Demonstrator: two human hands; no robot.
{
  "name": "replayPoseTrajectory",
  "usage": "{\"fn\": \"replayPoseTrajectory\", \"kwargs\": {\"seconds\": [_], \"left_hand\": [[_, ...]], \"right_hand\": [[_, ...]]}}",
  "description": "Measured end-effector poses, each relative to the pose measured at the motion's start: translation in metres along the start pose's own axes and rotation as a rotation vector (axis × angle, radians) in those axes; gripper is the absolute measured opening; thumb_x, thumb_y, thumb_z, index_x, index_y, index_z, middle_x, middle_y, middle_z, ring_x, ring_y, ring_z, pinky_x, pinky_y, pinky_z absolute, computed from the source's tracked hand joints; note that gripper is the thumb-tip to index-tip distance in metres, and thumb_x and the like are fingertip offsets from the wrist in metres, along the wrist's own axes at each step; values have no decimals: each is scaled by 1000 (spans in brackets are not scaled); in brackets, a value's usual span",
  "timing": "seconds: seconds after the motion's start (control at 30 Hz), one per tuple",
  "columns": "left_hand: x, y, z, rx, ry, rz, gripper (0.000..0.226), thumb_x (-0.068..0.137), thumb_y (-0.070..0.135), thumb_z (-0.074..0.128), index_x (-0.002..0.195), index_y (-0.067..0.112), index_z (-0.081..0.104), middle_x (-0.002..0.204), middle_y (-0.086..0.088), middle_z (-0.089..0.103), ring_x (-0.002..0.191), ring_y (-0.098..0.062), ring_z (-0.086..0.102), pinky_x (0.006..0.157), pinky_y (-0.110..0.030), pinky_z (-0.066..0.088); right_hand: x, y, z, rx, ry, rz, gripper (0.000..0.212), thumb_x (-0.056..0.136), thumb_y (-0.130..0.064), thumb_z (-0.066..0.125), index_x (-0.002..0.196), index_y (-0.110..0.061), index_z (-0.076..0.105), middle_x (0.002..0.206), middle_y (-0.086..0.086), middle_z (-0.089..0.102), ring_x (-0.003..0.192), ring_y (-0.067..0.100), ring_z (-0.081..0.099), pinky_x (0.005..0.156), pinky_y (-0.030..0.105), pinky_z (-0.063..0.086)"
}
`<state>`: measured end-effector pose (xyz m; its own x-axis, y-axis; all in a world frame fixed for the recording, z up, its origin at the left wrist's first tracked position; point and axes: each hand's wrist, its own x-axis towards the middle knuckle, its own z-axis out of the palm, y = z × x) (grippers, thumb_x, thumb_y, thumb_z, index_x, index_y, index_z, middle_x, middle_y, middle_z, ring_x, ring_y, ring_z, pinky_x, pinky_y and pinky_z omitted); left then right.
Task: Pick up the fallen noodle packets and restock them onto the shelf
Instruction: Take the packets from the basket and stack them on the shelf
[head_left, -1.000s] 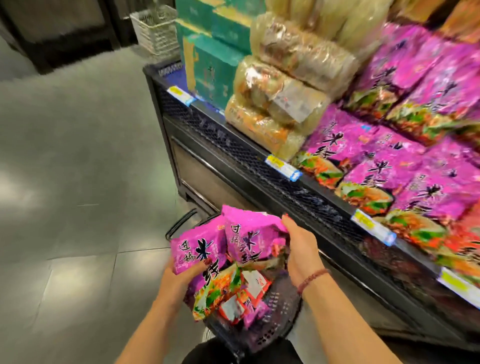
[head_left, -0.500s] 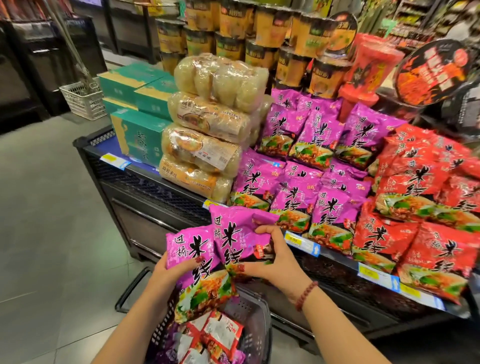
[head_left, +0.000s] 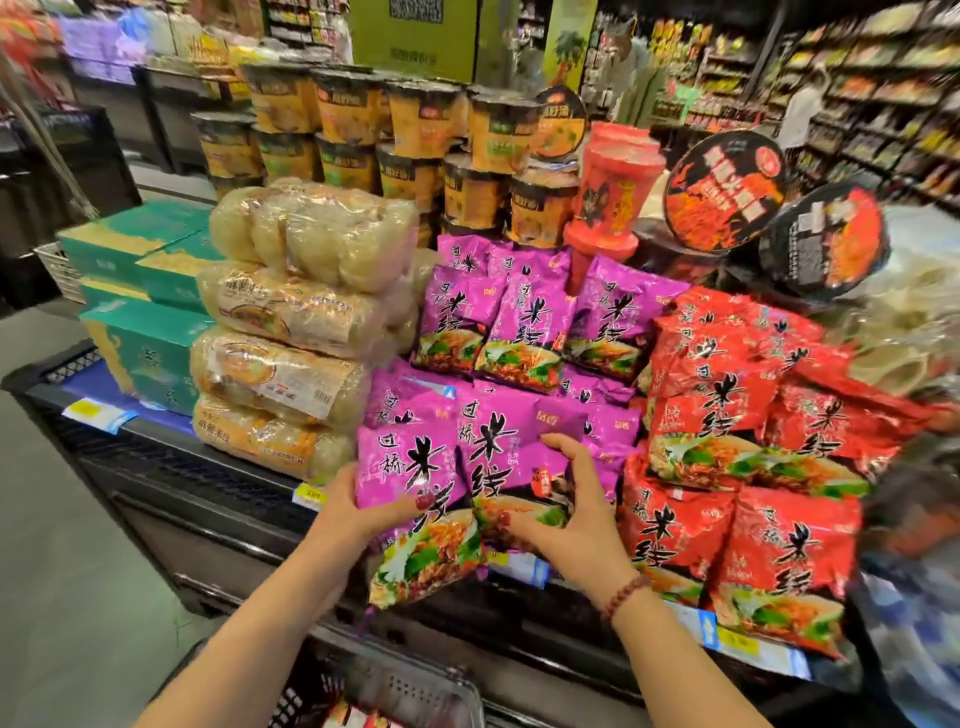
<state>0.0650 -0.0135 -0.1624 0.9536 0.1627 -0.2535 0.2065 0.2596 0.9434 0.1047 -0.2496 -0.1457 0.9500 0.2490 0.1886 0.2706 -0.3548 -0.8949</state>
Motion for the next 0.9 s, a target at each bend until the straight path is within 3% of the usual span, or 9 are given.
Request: {"fn": "replayPoseTrajectory", "kwargs": {"seconds": [0.13, 0.27, 0.37, 0.47, 0.57, 0.63, 0.7, 0.8, 0.9], "left_hand": [[34, 24, 30, 17, -16, 63, 83, 40, 31, 88, 116, 21, 58, 106, -12, 73, 101, -39, 67, 91, -62, 47], [66, 42, 41, -21, -1, 82, 74, 51, 12, 89, 118, 15, 59, 105, -16, 72, 93, -35, 67, 85, -53, 49], [87, 51, 45, -30, 3, 136, 70, 55, -2, 82, 120, 9, 58, 102, -15, 74, 82, -24, 72, 69, -35, 59], [102, 56, 50, -20, 19, 171, 61, 67, -4, 78, 121, 17, 57, 105, -11, 73, 89, -23, 71, 74, -34, 58], [114, 59, 56, 12, 43, 201, 45, 81, -7, 66, 116, 19, 57, 102, -6, 74, 88, -19, 71, 74, -31, 56], [120, 60, 59, 26, 55, 213, 41, 84, -5, 64, 114, 22, 58, 103, -5, 73, 88, -17, 71, 73, -30, 55], [125, 61, 60, 22, 58, 218, 43, 86, -4, 63, 118, 23, 57, 108, -5, 73, 94, -19, 70, 77, -34, 54], [131, 60, 62, 10, 64, 216, 45, 87, -4, 61, 122, 23, 56, 111, -5, 72, 98, -20, 69, 80, -37, 54], [133, 59, 68, 0, 50, 204, 44, 88, -5, 59, 121, 23, 56, 109, -4, 73, 95, -19, 70, 76, -35, 58]], "right_hand": [[32, 10, -37, -30, 147, -39, 73, 77, -13, 78, 129, -47, 41, 129, -42, 36, 121, -13, 40, 103, 16, 34], [71, 25, -80, -145, 341, -26, 65, 79, -15, 76, 131, -40, 45, 125, -16, 45, 118, 7, 42, 105, 33, 37], [101, 34, -104, -228, 406, -51, 66, 77, -15, 78, 133, -31, 48, 125, -2, 47, 112, 7, 42, 101, 26, 35], [131, 43, -115, -314, 407, -37, 66, 78, -15, 77, 136, -24, 48, 129, 8, 48, 112, 10, 42, 99, 20, 30], [152, 50, -112, -336, 338, -27, 65, 84, -17, 71, 141, -26, 43, 140, 12, 38, 134, 26, 35, 111, 32, 27], [162, 53, -106, -356, 276, 2, 63, 90, -15, 64, 146, -25, 37, 153, 12, 21, 145, 24, 18, 110, 27, 17], [170, 61, -101, -500, 276, 28, 62, 94, -15, 59, 149, -19, 32, 158, 17, 8, 147, 29, 10, 113, 31, 19], [179, 75, -95, -912, 385, -36, 63, 86, -11, 67, 143, -4, 40, 155, 28, 14, 144, 43, 14, 109, 51, 35], [185, 75, -89, -1087, 371, -231, 77, 72, -2, 73, 142, -4, 41, 153, 26, 25, 142, 43, 19, 114, 51, 23]]}}
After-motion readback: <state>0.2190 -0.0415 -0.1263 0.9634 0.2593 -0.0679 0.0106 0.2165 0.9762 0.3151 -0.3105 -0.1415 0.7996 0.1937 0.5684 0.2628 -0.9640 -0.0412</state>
